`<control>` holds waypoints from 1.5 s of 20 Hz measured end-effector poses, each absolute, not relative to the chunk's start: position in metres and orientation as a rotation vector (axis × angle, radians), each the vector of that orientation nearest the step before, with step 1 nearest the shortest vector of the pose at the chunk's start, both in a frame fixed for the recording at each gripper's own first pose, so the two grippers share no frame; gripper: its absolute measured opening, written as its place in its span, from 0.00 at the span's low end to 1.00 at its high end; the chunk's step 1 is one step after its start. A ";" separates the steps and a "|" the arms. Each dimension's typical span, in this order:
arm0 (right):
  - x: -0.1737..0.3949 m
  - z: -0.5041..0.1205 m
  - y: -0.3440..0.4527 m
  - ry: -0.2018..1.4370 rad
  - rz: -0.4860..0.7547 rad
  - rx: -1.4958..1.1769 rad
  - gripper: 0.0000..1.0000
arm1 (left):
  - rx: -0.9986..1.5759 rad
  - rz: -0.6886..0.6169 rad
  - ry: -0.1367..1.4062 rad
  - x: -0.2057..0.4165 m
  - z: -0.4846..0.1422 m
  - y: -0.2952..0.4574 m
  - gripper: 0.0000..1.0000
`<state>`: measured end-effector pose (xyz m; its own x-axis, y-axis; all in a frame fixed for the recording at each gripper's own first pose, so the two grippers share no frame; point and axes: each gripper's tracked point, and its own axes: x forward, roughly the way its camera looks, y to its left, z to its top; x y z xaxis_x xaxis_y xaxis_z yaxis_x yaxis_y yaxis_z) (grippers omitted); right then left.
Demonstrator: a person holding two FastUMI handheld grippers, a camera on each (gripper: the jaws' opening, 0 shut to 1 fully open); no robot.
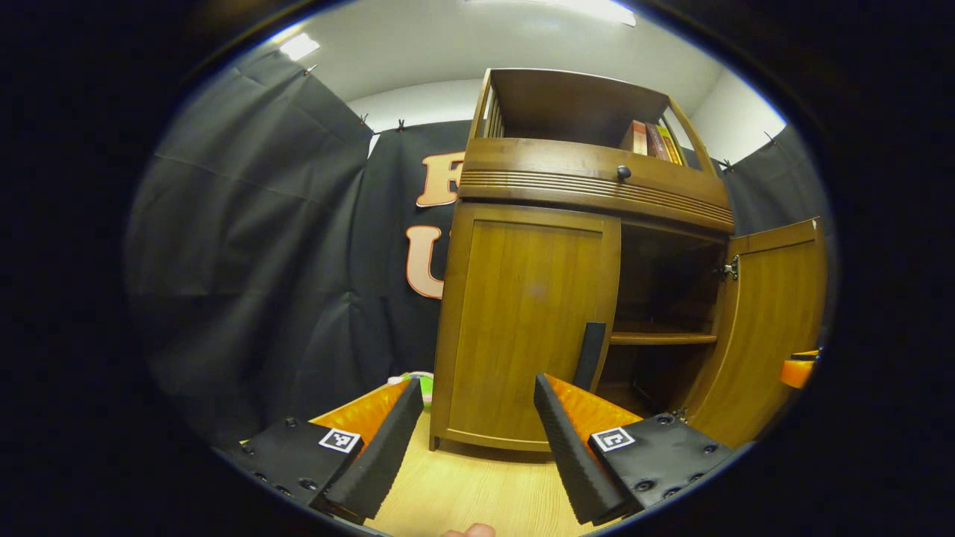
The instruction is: Open the right door of the double-door shoe cabinet with the right hand, and open the left door with the left hand.
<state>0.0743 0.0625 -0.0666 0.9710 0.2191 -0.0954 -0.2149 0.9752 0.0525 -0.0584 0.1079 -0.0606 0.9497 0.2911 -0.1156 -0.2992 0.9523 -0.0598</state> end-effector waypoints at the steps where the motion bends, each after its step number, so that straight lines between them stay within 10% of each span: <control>1: 0.074 -0.067 0.061 0.096 0.205 0.042 0.70 | -0.084 0.291 0.107 -0.055 -0.061 0.107 0.95; 4: 0.069 -0.068 0.054 0.083 0.162 0.020 1.00 | -0.080 0.260 0.094 -0.034 -0.057 0.102 0.97; 23: 0.040 -0.068 0.042 0.059 0.053 0.009 0.93 | 0.023 -0.009 0.081 0.156 -0.108 0.004 0.99; 30: 0.043 -0.069 0.035 0.065 0.040 0.007 0.93 | 0.016 0.019 0.121 0.175 -0.129 0.012 0.68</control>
<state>0.0425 0.0351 -0.0690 0.9971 0.0405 -0.0649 -0.0400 0.9992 0.0085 0.1748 0.0122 -0.1288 0.9925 0.0194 -0.1203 -0.0175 0.9997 0.0172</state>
